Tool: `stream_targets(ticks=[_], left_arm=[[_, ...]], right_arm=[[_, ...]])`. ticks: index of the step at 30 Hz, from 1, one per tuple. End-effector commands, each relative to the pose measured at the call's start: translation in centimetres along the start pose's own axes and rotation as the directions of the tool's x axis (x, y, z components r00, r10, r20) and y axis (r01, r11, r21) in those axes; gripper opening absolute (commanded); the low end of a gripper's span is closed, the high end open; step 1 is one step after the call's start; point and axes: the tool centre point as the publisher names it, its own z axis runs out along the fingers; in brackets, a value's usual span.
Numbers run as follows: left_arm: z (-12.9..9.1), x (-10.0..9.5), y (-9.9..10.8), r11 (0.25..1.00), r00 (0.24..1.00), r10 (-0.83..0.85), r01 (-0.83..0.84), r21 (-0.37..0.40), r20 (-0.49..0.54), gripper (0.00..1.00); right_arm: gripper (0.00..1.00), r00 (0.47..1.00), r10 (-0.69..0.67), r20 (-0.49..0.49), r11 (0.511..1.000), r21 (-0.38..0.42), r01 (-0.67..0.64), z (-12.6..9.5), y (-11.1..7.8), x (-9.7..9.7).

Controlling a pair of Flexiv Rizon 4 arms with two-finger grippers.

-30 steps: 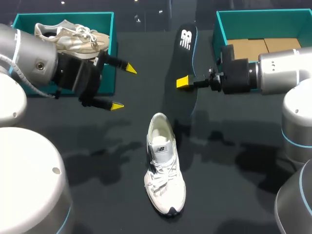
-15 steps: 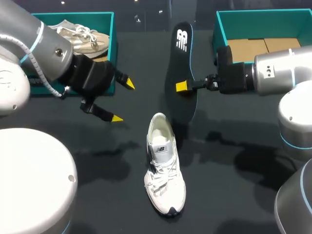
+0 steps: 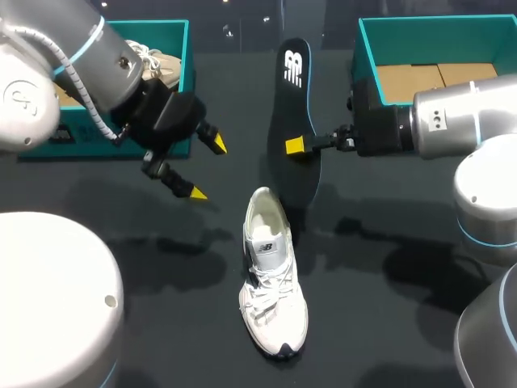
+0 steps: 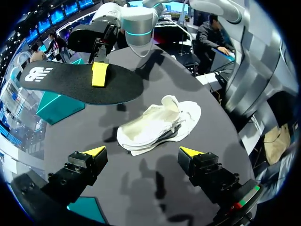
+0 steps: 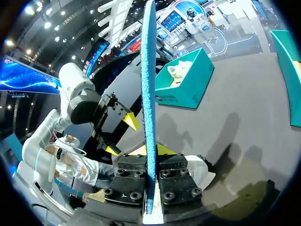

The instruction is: Take the shoe out of the shoebox, open the shoe tongue, remove and reinsert the insole, then place the shoe into the shoebox

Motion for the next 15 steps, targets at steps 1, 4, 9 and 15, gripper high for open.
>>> stream_targets(ticks=[1,4,9,15], left_arm=[[0.1,-0.3,0.0,1.0,1.0,0.0,0.0,-0.004,-0.011,1.0],[0.1,-0.3,0.0,1.0,1.0,0.0,0.0,-0.004,-0.011,1.0],[1.4,1.2,0.7,0.998,0.999,-0.002,-0.001,-0.063,-0.049,1.0],[2.2,1.9,1.7,0.997,0.999,-0.026,0.024,-0.074,-0.028,1.0]], right_arm=[[0.0,1.0,0.001,0.004,1.0,0.001,-0.001,0.2,0.0,0.1],[0.0,1.0,0.001,0.004,1.0,0.001,-0.001,0.2,0.0,0.1],[0.0,0.997,-0.061,-0.056,0.998,0.016,0.062,1.7,-0.2,0.3],[0.0,0.987,-0.083,-0.135,0.996,0.012,0.086,3.1,-0.3,-0.3]])
